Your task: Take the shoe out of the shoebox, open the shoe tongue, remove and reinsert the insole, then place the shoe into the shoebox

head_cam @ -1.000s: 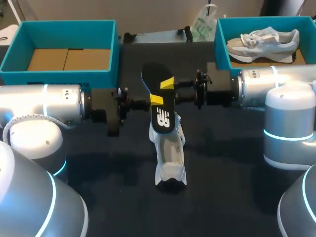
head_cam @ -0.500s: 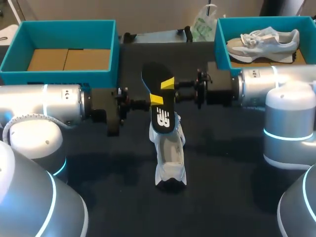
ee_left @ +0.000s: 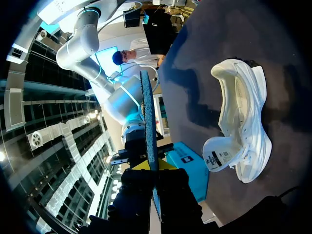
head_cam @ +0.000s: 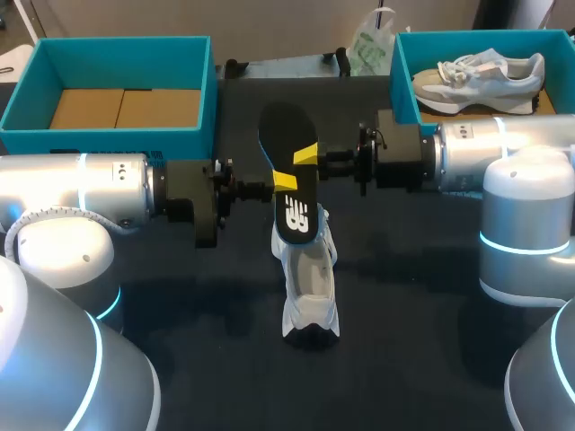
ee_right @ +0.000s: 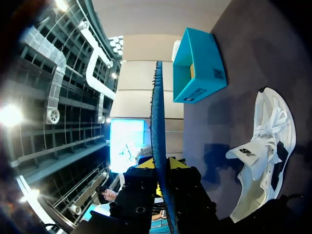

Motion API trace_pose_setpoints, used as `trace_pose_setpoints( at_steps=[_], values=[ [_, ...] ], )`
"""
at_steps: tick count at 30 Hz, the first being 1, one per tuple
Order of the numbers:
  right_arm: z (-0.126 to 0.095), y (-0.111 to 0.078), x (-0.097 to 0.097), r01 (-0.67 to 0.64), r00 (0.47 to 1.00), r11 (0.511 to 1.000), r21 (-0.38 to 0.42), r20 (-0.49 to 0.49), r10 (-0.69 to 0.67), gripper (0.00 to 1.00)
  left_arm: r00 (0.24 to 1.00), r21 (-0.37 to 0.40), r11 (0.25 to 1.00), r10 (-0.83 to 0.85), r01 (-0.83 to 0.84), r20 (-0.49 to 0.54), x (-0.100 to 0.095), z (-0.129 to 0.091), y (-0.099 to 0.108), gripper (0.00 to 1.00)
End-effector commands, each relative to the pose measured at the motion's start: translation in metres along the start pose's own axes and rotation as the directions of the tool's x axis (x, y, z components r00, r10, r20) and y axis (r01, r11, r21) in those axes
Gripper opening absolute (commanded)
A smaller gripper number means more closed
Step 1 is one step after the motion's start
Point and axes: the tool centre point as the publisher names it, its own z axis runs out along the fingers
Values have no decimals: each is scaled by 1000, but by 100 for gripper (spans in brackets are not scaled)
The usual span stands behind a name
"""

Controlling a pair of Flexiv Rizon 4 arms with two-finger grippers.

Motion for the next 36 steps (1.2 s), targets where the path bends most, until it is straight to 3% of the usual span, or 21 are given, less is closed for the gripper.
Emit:
trace_pose_setpoints(
  at_steps=[1,8,13,27,30,35,36],
  values=[
    [1,-1,0,1,1000,1000,1,1,-1,11,1000,-4,1000,2,-2,2,1,1,-1,0],
    [2,0,0,6,1000,1000,6,0,-6,18,1000,-4,1000,2,-2,2,1,1,-1,0],
    [3,1,-1,36,999,999,11,-10,-36,13,1000,-4,1000,2,-2,2,1,1,-1,0],
    [4,2,-4,93,995,996,11,-33,-92,13,1000,-4,1000,2,-2,2,1,1,-1,0],
    [3,2,-4,95,995,995,7,-37,-95,0,1000,-4,1000,2,-2,2,1,1,-1,0],
    [3,2,-4,99,994,995,5,-43,-98,0,1000,-4,1000,2,-2,2,1,1,-1,0],
    [3,2,-4,100,994,995,6,-43,-99,0,1000,-4,1000,2,-2,2,1,1,-1,15]
  ],
)
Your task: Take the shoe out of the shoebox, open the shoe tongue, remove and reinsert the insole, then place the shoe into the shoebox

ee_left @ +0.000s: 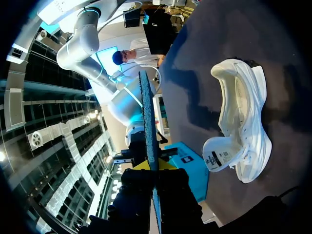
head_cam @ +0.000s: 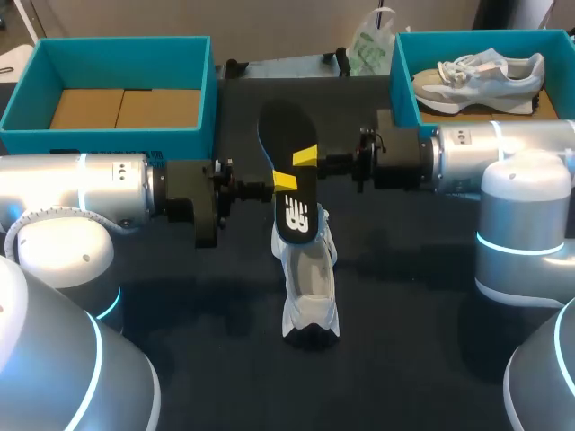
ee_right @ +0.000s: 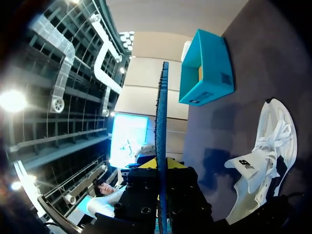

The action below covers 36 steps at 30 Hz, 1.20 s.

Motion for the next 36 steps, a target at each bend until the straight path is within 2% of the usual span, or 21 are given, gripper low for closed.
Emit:
trace_pose_setpoints(
  at_steps=[1,3,4,5,11,16,18,31,36],
  values=[
    [1,-2,0,2,1000,1000,-3,-3,-2,0,1000,-6,1000,1,-1,1,1,0,0,33],
    [0,-2,0,3,1000,1000,-3,-3,-3,0,1000,-11,1000,2,-2,-2,1,-2,0,55],
    [0,-2,-1,3,1000,1000,-3,-3,-3,0,1000,-11,1000,-2,2,0,0,-5,1,93],
    [0,-2,-1,4,1000,1000,-3,-3,-4,0,1000,-9,1000,-10,10,7,-2,-7,1,100],
    [-2,-5,-8,4,1000,1000,4,0,-4,0,998,-2,999,-51,51,-40,-10,-37,6,100],
    [-1,-7,-16,2,1000,1000,10,1,-2,0,973,31,992,-110,119,-203,-14,-64,19,100],
    [0,-7,-18,6,1000,1000,15,-1,-6,0,936,74,989,-94,126,-339,-15,-71,27,100],
    [4,-6,-22,15,1000,999,33,-27,-14,0,936,74,989,-94,126,-339,-15,-71,27,100],
    [5,-8,-28,10,1000,999,36,-25,-9,0,882,72,977,-146,198,-447,-23,-72,48,100]
  ],
)
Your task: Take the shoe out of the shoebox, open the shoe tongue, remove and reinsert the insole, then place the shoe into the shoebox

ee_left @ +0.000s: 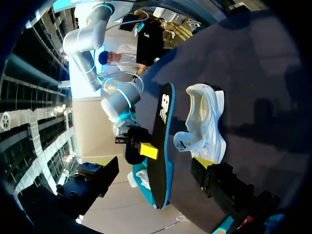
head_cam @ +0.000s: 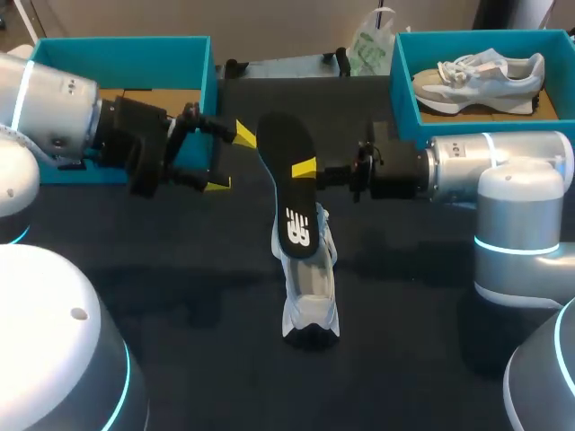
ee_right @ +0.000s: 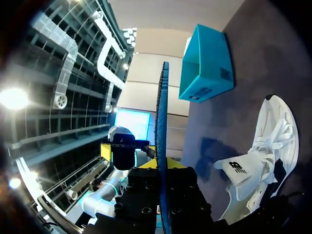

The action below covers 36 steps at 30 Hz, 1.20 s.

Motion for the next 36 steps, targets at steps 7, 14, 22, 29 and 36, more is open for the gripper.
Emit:
trace_pose_setpoints(
  at_steps=[7,14,22,29,36],
  values=[
    [1,-5,-13,0,1000,1000,-16,-3,0,0,948,5,1000,0,2,-318,-38,-21,42,100],
    [2,-6,-18,-9,1000,1000,-27,14,10,0,817,56,997,-15,57,-576,-49,-16,65,100],
    [2,-6,-18,-9,1000,1000,-27,14,10,0,808,79,994,-11,72,-589,-49,-11,67,100],
    [2,-6,-18,-9,1000,1000,-27,14,10,0,685,118,981,-20,154,-728,-61,16,80,100],
    [2,-6,-18,-9,1000,1000,-27,14,10,0,587,126,981,14,150,-809,-71,30,80,100]
  ],
)
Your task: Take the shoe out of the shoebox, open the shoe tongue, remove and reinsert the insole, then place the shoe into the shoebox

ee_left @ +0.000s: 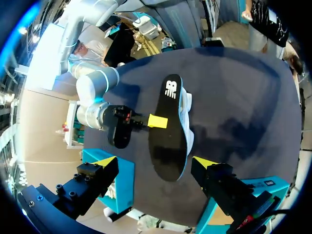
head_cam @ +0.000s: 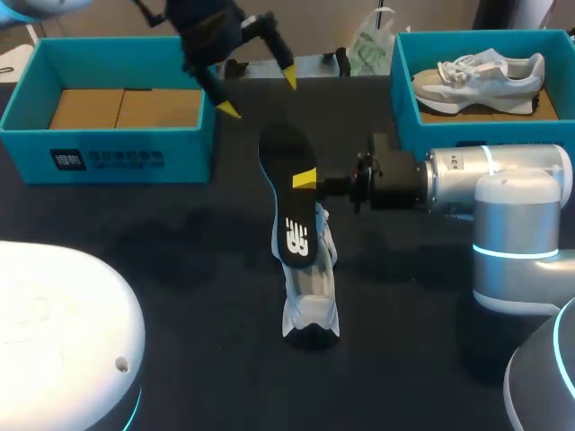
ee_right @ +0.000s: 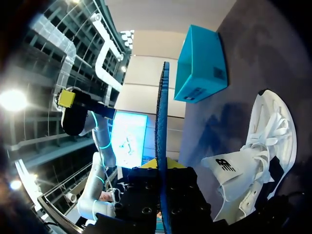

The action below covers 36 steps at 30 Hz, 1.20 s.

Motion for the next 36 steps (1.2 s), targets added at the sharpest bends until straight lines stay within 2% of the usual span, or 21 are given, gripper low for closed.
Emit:
trace_pose_setpoints(
  at_steps=[1,8,13,21,25,28,31,36],
  values=[
    [1,-1,0,-1,1000,1000,-3,2,1,0,941,28,1000,6,4,-339,-14,3,6,100],
    [1,-1,0,-1,1000,1000,-3,2,1,0,911,19,999,38,-33,-410,-26,3,0,100],
    [1,-1,0,-1,1000,1000,-3,2,1,0,891,-27,999,13,-29,-453,-31,6,0,100],
    [1,-1,0,-1,1000,1000,-3,2,1,0,891,-65,998,-28,-2,-452,-33,14,-1,100],
    [1,-1,0,-1,1000,1000,-3,2,1,0,908,-90,996,-35,-2,-417,-31,15,0,100],
    [1,-1,0,-1,1000,1000,-3,2,1,0,949,-111,994,-42,7,-312,-26,10,2,100],
    [1,-1,0,-1,1000,1000,-3,2,1,0,993,-129,992,-17,2,-120,-20,-1,-1,100],
    [1,-1,0,-1,1000,1000,-3,2,1,0,990,-111,994,28,-12,139,0,-6,-6,100]
  ],
)
